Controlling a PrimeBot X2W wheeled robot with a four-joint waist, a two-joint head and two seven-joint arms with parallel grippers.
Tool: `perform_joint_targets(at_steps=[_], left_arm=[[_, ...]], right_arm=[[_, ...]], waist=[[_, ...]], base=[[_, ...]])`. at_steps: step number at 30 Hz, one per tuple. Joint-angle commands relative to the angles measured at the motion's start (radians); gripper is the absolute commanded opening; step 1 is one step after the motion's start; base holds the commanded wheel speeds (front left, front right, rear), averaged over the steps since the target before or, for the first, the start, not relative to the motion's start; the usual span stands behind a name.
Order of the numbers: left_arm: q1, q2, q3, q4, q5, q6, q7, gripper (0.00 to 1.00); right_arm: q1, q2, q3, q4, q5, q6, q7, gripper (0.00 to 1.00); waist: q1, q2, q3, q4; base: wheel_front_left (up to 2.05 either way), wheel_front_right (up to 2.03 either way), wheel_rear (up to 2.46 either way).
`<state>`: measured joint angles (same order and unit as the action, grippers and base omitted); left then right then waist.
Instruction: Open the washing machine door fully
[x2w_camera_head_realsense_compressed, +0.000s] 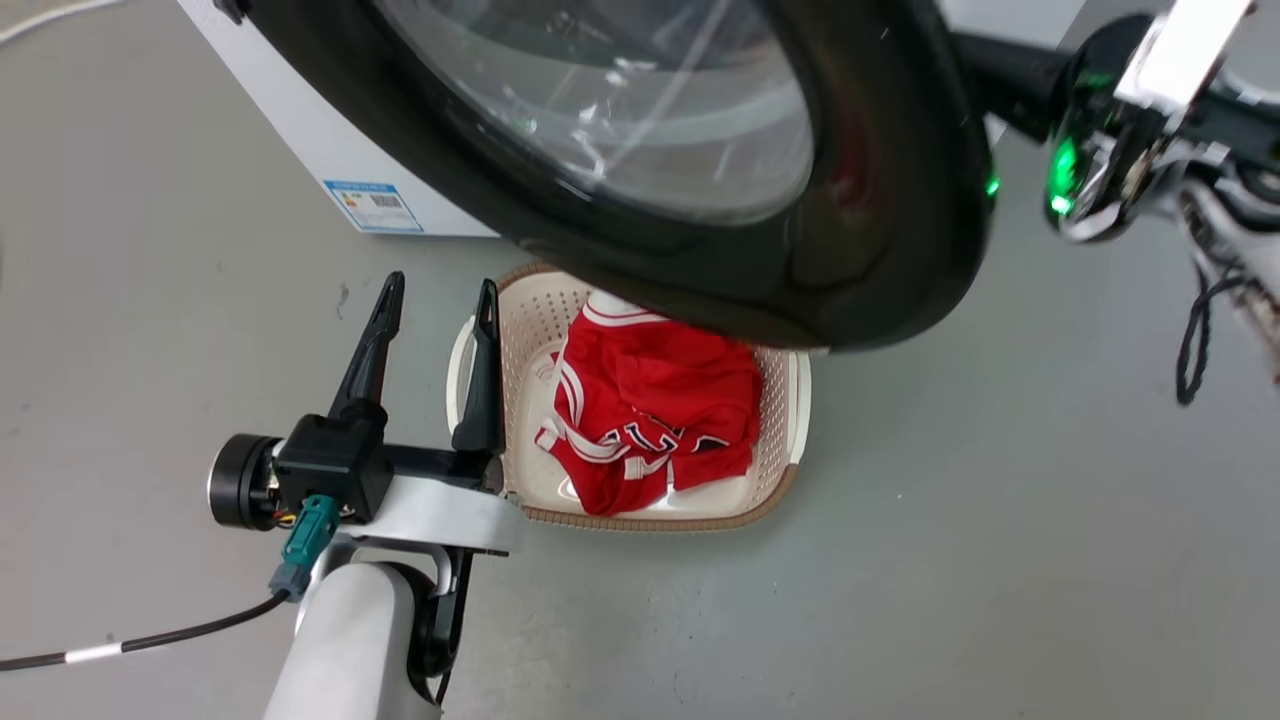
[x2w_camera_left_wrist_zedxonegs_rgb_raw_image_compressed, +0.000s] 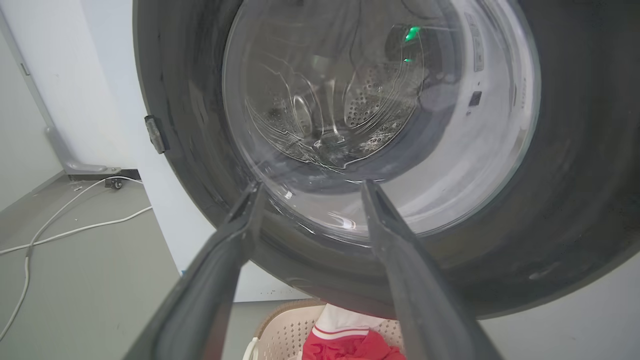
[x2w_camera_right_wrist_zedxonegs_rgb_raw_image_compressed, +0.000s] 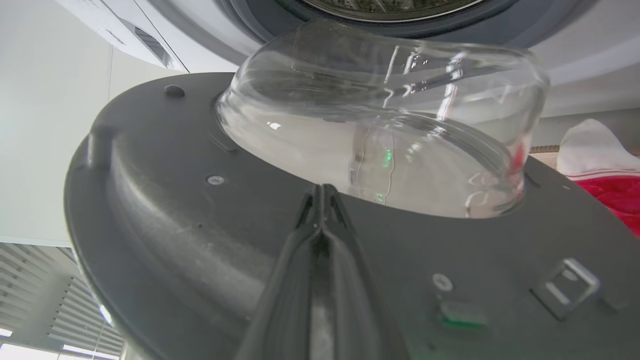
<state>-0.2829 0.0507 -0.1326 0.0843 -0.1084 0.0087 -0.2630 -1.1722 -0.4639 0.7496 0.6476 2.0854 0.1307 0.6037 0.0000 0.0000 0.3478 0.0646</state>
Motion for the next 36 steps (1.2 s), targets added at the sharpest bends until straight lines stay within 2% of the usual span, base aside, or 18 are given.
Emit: perform_joint_targets(at_steps=[1,17,36], left_arm=[[0.014,-0.001,-0.002,0.002,0.005,-0.001,-0.003,1.0],[0.081,-0.001,-0.011,0.023,-0.007,0.0,-0.003,1.0],[0.109,-0.001,-0.029,0.035,-0.021,0.011,-0.003,1.0]], right_arm=[[0.021,0.004,0.009,-0.017,0.005,0.0,0.002,0.0],[0.2,0.036,0.15,-0.225,0.046,0.0,-0.067,0.0],[0.24,0.086,0.272,-0.319,0.079,0.0,-0.184,0.0]], waist=[[0.0,0.0,-0.018,-0.002],[0.0,0.0,-0.135,0.004],[0.0,0.0,-0.18,0.007]], base=[[0.0,0.0,0.0],[0.0,0.0,0.0],[0.0,0.0,0.0]])
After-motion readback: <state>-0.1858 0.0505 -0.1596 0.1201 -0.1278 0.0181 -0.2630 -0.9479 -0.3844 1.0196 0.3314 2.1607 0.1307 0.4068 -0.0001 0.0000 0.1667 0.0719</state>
